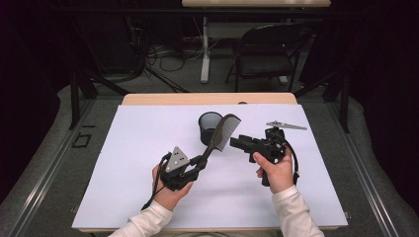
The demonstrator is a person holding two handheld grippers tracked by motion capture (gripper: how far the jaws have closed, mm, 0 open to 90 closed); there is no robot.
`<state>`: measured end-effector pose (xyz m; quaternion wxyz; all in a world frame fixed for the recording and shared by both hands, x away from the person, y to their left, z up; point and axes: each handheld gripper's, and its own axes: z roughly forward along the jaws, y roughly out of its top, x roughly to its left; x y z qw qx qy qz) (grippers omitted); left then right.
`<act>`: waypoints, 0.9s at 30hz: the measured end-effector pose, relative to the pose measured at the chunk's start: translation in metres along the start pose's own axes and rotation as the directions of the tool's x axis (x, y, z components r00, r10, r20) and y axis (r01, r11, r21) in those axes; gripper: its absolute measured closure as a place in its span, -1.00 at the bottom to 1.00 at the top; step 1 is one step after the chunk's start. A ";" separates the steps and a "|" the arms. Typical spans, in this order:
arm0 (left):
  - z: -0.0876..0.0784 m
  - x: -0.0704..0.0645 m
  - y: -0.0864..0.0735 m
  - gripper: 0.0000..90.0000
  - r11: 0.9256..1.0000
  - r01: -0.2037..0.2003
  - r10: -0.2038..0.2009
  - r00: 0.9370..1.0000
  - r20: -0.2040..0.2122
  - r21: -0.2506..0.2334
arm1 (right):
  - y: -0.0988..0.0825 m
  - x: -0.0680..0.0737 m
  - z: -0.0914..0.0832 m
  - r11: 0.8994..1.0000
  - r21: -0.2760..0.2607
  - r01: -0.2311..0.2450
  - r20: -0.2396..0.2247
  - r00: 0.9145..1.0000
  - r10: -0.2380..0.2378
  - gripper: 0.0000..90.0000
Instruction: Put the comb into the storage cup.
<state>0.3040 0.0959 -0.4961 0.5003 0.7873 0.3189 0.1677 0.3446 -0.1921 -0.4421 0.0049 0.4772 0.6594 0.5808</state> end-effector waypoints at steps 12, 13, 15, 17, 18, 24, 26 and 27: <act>0.005 -0.011 -0.003 0.61 0.999 -0.027 0.026 0.999 0.024 0.017 | 0.001 -0.007 -0.004 0.999 -0.015 -0.039 -0.001 0.999 0.039 0.21; 0.006 -0.012 -0.003 0.61 0.999 -0.036 0.035 0.999 0.029 0.023 | 0.001 -0.008 -0.004 0.999 -0.018 -0.045 -0.003 0.999 0.045 0.21; 0.007 -0.013 -0.004 0.61 0.999 -0.035 0.035 0.999 0.031 0.024 | 0.001 -0.008 -0.005 0.999 -0.020 -0.050 -0.004 0.999 0.050 0.23; 0.008 -0.015 -0.004 0.61 0.999 -0.043 0.042 0.999 0.034 0.029 | 0.002 -0.009 -0.005 0.998 -0.019 -0.057 -0.005 0.998 0.057 0.24; 0.008 -0.016 -0.005 0.61 0.999 -0.045 0.044 0.998 0.034 0.031 | 0.002 -0.010 -0.005 0.998 -0.022 -0.058 -0.006 0.998 0.058 0.26; 0.010 -0.019 -0.006 0.61 0.998 -0.056 0.054 0.998 0.045 0.040 | 0.001 -0.012 -0.006 0.997 -0.020 -0.072 -0.005 0.997 0.072 0.32; 0.010 -0.020 -0.006 0.62 0.998 -0.057 0.055 0.997 0.047 0.041 | 0.001 -0.013 -0.006 0.997 -0.023 -0.074 -0.003 0.997 0.074 0.34; 0.011 -0.020 -0.006 0.61 0.998 -0.056 0.054 0.997 0.048 0.041 | 0.001 -0.014 -0.006 0.997 -0.023 -0.077 -0.004 0.997 0.077 0.35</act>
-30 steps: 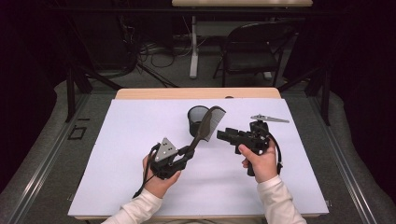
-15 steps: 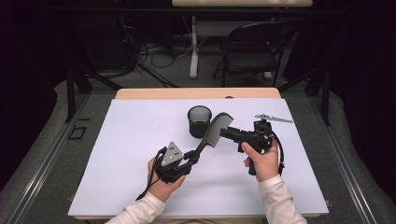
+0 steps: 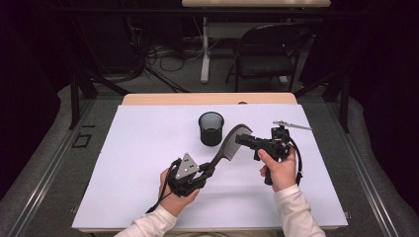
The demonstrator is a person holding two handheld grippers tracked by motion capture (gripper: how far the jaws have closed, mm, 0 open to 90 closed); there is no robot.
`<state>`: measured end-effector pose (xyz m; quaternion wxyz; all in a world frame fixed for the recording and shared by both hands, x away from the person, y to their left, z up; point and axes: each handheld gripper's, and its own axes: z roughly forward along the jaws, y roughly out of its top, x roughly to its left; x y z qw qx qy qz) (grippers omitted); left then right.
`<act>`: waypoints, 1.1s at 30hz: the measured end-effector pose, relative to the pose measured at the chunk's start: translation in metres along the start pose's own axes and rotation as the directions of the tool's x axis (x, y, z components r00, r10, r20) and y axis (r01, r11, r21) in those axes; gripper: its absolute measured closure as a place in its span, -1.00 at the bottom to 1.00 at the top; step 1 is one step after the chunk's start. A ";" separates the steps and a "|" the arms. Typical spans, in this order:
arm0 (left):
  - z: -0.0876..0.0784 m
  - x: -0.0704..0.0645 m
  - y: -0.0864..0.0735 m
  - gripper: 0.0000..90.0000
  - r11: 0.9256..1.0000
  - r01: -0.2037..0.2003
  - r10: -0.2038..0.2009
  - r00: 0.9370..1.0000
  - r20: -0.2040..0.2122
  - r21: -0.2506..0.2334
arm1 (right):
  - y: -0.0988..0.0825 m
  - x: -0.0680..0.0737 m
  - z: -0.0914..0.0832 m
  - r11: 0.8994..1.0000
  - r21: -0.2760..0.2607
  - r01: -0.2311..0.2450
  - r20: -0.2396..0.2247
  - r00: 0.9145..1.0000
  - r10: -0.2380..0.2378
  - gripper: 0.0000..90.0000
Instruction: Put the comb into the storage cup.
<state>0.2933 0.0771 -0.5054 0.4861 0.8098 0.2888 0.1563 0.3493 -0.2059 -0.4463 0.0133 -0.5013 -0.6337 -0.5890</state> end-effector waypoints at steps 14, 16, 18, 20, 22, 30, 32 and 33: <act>0.001 -0.004 -0.001 0.61 1.000 -0.010 0.010 1.000 0.007 0.002 | 0.000 -0.003 0.000 1.000 -0.004 -0.020 -0.004 1.000 0.020 0.52; 0.002 -0.005 -0.001 0.61 1.000 -0.015 0.015 1.000 0.006 0.002 | 0.000 -0.004 -0.001 1.000 -0.004 -0.022 -0.006 1.000 0.022 0.53; 0.002 -0.005 -0.001 0.61 1.000 -0.018 0.018 1.000 0.007 0.004 | 0.000 -0.004 -0.001 1.000 -0.005 -0.025 -0.007 1.000 0.025 0.55; 0.002 -0.006 -0.001 0.61 1.000 -0.021 0.021 1.000 0.004 0.008 | 0.000 -0.005 -0.001 0.999 -0.003 -0.032 -0.008 0.999 0.032 0.57; 0.003 -0.006 -0.002 0.61 1.000 -0.021 0.021 1.000 0.005 0.008 | -0.001 -0.005 -0.001 0.999 -0.004 -0.039 -0.014 0.999 0.039 0.62; 0.004 -0.007 -0.002 0.61 1.000 -0.028 0.028 1.000 0.003 0.012 | -0.001 -0.006 -0.001 0.999 -0.004 -0.050 -0.029 0.998 0.050 0.75; 0.004 -0.007 -0.002 0.61 1.000 -0.028 0.028 1.000 0.002 0.013 | -0.001 -0.007 -0.001 0.999 -0.002 -0.052 -0.035 0.998 0.052 0.79; 0.004 -0.007 -0.002 0.61 1.000 -0.028 0.028 1.000 0.003 0.013 | -0.001 -0.007 -0.001 0.999 -0.002 -0.052 -0.037 0.998 0.052 0.79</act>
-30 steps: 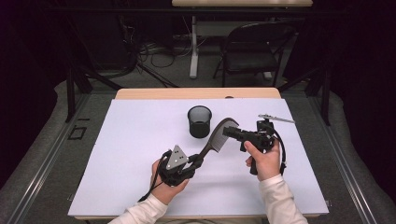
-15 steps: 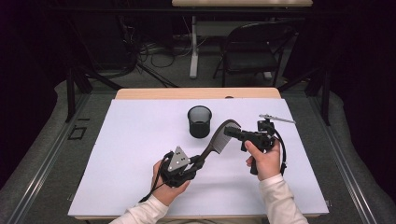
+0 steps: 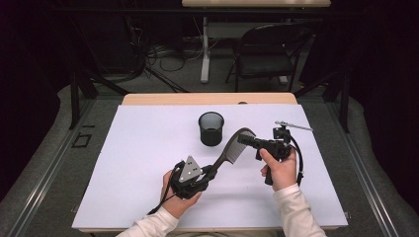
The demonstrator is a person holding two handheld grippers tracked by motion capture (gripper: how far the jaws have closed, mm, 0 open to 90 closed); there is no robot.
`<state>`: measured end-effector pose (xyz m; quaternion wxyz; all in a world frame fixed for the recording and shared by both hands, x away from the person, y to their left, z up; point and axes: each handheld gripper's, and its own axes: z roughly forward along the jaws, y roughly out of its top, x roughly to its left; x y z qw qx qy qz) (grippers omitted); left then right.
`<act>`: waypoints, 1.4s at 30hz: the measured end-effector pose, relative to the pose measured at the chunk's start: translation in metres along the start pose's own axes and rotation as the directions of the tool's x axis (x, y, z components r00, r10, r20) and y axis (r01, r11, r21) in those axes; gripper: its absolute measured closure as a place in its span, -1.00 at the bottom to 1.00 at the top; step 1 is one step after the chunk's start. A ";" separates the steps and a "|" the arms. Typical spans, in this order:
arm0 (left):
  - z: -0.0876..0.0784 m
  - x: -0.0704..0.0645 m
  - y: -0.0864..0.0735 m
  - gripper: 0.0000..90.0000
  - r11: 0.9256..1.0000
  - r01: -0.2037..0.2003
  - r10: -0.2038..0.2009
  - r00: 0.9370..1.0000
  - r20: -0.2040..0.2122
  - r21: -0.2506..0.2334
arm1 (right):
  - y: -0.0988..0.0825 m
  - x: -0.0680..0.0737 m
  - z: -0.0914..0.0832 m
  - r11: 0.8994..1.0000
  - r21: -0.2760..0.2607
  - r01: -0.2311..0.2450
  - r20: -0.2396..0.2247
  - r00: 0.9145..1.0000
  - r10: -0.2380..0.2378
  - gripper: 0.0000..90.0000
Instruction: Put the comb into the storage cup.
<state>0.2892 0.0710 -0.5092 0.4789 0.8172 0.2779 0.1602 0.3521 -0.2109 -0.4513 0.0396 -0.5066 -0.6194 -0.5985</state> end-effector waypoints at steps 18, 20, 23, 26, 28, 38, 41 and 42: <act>0.001 0.001 -0.001 0.61 1.000 0.001 -0.001 1.000 0.004 -0.005 | -0.001 -0.007 0.000 0.997 0.000 -0.071 -0.073 0.995 0.071 0.92; 0.001 0.000 -0.001 0.61 1.000 0.002 -0.002 1.000 0.004 -0.005 | -0.001 -0.008 0.000 0.997 -0.001 -0.078 -0.080 0.994 0.077 0.92; 0.001 0.000 -0.001 0.61 1.000 0.001 -0.001 1.000 0.003 -0.005 | -0.001 -0.009 0.000 0.997 0.001 -0.080 -0.088 0.993 0.080 0.93; 0.001 0.000 -0.001 0.61 1.000 0.002 -0.002 1.000 0.004 -0.005 | -0.001 -0.009 0.000 0.997 0.001 -0.078 -0.088 0.993 0.078 0.93; 0.001 0.000 -0.001 0.61 1.000 0.003 -0.003 1.000 0.004 -0.005 | -0.001 -0.009 0.000 0.997 0.002 -0.078 -0.089 0.993 0.078 0.93; 0.002 -0.001 -0.002 0.61 1.000 0.002 -0.002 1.000 -0.004 -0.006 | -0.001 -0.009 0.000 0.996 0.002 -0.086 -0.090 0.992 0.085 0.93; 0.002 -0.001 -0.002 0.61 1.000 -0.002 0.002 1.000 -0.006 -0.005 | -0.001 -0.009 0.000 0.996 0.003 -0.089 -0.094 0.992 0.089 0.93; 0.002 -0.001 -0.002 0.61 1.000 -0.003 0.003 1.000 -0.006 -0.005 | -0.001 -0.010 0.000 0.996 0.003 -0.089 -0.095 0.992 0.089 0.93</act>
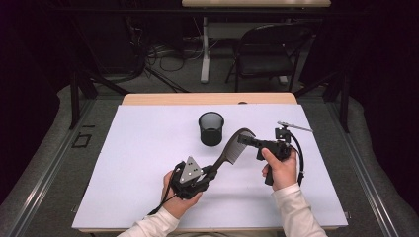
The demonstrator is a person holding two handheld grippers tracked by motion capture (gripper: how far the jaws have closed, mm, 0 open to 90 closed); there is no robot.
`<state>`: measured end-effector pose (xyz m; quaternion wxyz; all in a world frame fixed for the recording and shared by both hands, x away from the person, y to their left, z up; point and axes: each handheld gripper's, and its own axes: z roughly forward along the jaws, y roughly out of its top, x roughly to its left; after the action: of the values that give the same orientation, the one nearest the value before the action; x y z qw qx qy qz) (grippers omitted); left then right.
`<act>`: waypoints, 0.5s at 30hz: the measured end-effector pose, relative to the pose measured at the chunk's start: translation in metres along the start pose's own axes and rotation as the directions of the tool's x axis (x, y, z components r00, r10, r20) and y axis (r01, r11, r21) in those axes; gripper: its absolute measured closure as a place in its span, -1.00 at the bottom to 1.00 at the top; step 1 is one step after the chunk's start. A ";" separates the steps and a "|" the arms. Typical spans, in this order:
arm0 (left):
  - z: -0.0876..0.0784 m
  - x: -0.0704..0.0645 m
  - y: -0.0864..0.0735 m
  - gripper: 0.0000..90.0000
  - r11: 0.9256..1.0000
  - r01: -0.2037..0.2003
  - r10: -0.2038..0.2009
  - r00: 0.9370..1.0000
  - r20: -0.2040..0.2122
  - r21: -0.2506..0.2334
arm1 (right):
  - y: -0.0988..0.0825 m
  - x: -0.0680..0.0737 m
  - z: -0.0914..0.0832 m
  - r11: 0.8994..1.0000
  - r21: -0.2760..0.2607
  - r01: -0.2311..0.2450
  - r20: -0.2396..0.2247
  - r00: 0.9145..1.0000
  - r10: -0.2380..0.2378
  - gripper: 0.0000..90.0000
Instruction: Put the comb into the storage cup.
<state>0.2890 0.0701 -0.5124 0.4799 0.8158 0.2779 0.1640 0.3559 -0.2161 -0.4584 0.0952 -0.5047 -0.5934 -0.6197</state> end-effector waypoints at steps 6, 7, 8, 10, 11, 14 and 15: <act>0.000 0.000 0.000 0.61 1.000 -0.001 0.001 1.000 -0.002 -0.001 | 0.000 0.000 0.000 1.000 0.001 -0.003 -0.005 1.000 0.003 0.93; 0.000 0.000 0.000 0.61 1.000 -0.001 0.001 1.000 -0.002 -0.001 | 0.000 0.000 0.000 1.000 0.001 -0.003 -0.005 1.000 0.003 0.93; 0.000 0.000 0.000 0.61 1.000 -0.001 0.001 1.000 -0.001 0.000 | 0.000 0.000 0.001 1.000 -0.008 -0.005 -0.009 1.000 0.005 0.93; 0.000 0.000 0.000 0.60 1.000 0.000 0.000 1.000 -0.002 -0.002 | 0.000 -0.001 0.000 1.000 0.003 -0.008 -0.011 1.000 0.008 0.93; 0.000 0.000 0.000 0.60 1.000 0.001 -0.001 1.000 -0.002 -0.003 | 0.000 -0.001 0.000 1.000 0.003 -0.008 -0.011 1.000 0.008 0.93; 0.000 0.000 0.000 0.59 1.000 0.004 -0.004 1.000 -0.007 -0.005 | 0.000 -0.001 -0.001 1.000 0.004 -0.010 -0.009 1.000 0.010 0.93; 0.000 0.000 0.000 0.59 1.000 0.005 -0.005 1.000 -0.010 -0.005 | 0.000 -0.001 -0.001 1.000 0.004 -0.010 -0.009 1.000 0.010 0.93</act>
<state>0.2888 0.0708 -0.5125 0.4810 0.8131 0.2820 0.1674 0.3565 -0.2173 -0.4591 0.1019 -0.5044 -0.5917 -0.6206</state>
